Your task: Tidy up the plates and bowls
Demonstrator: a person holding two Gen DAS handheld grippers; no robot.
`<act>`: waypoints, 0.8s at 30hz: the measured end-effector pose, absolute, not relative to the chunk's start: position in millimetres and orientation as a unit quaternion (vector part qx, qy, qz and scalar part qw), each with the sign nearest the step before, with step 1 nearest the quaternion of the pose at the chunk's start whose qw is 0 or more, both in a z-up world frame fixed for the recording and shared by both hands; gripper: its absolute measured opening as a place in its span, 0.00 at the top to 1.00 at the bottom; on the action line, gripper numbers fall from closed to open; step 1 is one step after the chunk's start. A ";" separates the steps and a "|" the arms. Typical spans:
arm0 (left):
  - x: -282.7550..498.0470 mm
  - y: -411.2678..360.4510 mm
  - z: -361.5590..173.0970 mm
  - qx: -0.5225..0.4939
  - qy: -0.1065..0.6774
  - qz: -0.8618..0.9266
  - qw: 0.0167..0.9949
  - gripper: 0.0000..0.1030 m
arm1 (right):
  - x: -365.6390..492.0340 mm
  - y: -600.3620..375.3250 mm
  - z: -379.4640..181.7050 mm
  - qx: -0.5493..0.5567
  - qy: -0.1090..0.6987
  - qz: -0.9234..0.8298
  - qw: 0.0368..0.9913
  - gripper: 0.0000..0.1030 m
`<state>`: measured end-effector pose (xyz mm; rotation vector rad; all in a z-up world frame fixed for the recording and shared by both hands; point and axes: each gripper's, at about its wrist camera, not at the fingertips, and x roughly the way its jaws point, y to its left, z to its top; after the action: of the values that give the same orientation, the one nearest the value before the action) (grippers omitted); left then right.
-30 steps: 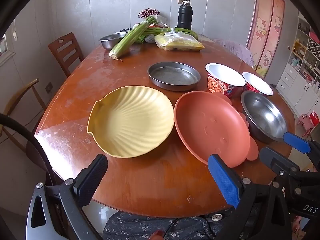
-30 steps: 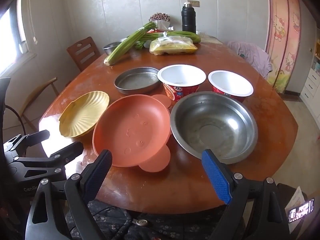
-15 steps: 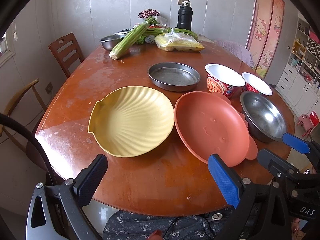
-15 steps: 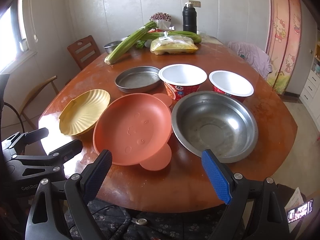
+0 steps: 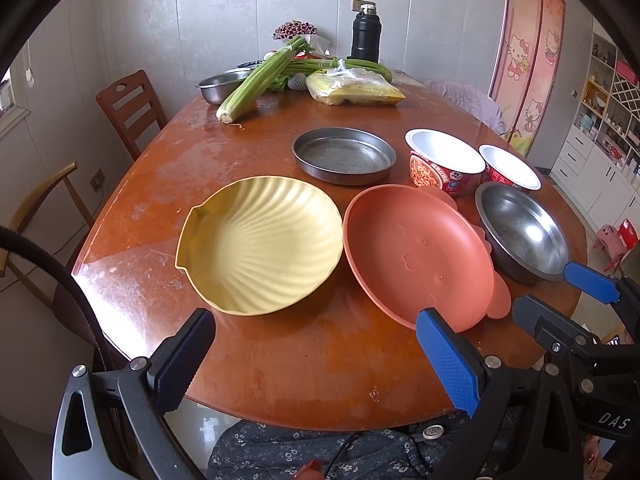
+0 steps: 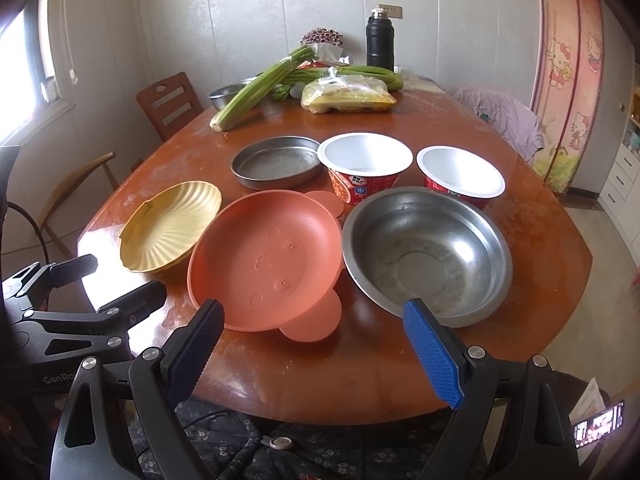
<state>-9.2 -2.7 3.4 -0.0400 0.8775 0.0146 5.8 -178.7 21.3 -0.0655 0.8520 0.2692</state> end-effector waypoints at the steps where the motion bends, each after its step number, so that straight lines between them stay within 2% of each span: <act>1: -9.1 -2.9 3.3 -0.019 0.425 0.008 0.905 0.02 | 5.9 -178.9 21.6 -0.031 0.412 0.131 0.901 0.11; 24: -8.8 -1.3 3.0 -0.019 0.424 0.012 0.906 0.02 | 4.9 -179.4 22.5 -0.033 0.408 0.134 0.902 0.11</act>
<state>-8.8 -1.3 3.0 -0.0390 0.8751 0.0248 4.9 -179.4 22.5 -0.0679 0.8442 0.2780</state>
